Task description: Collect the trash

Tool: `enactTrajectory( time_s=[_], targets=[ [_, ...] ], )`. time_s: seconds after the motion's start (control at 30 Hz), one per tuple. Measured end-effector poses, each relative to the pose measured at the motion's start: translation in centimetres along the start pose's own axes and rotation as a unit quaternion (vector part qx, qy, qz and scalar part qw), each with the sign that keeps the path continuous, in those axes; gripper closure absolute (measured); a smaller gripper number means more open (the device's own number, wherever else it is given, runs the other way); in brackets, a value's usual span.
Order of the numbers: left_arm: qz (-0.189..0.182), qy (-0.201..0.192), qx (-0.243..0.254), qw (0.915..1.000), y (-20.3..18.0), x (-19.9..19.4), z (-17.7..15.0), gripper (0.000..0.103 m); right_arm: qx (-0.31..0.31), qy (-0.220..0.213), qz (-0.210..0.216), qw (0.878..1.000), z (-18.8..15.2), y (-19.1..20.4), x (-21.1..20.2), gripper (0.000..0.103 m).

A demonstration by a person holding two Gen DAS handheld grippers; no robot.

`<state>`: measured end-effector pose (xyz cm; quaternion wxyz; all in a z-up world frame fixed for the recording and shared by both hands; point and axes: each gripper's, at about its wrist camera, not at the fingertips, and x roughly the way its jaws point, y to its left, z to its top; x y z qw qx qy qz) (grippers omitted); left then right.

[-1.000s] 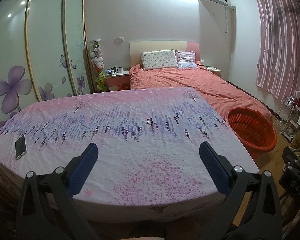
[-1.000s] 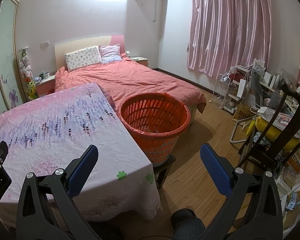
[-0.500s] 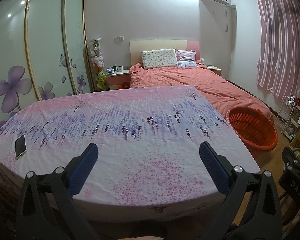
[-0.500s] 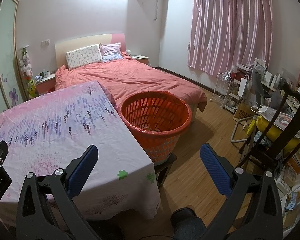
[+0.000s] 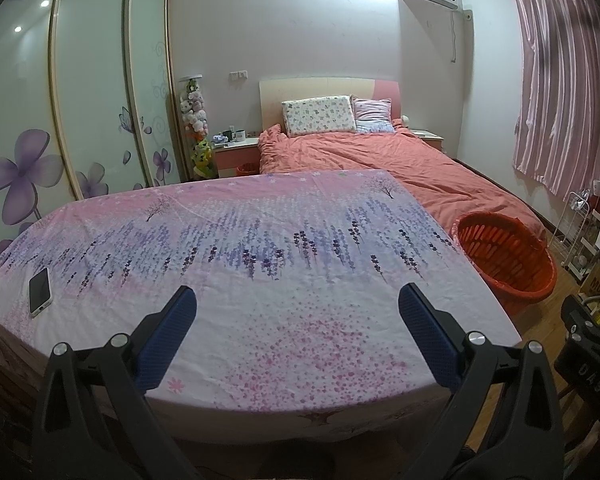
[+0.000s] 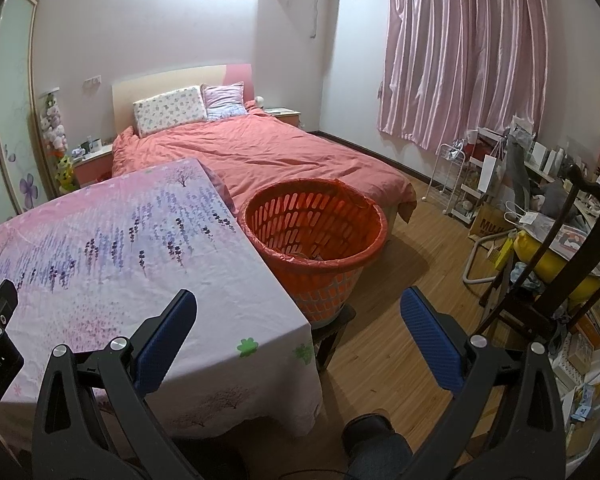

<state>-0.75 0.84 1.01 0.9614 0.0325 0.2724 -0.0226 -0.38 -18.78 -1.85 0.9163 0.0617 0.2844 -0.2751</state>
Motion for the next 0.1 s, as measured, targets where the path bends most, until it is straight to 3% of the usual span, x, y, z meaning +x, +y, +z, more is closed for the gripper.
enactTrajectory(
  time_s=[0.1],
  targets=[
    [0.000, 0.000, 0.000, 1.0000, 0.07, 0.06, 0.02, 0.004, 0.000, 0.001, 0.001, 1.000, 0.10, -0.07, 0.10, 0.002]
  ],
)
